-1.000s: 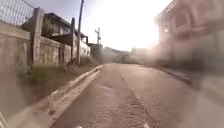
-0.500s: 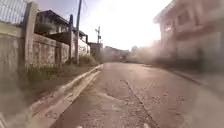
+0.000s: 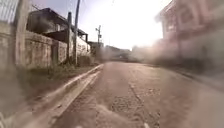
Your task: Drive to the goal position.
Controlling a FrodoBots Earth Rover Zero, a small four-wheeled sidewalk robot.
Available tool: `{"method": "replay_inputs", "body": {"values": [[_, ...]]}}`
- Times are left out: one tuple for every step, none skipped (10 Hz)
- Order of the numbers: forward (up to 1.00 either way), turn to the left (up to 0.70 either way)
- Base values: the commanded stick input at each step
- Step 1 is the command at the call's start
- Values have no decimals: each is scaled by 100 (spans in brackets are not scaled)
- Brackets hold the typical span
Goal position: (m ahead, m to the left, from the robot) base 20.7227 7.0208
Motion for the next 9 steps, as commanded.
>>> {"method": "replay_inputs", "body": {"values": [[100,0],[100,0],[100,0],[100,0],[100,0],[100,0],[100,0],[100,0],[100,0]]}}
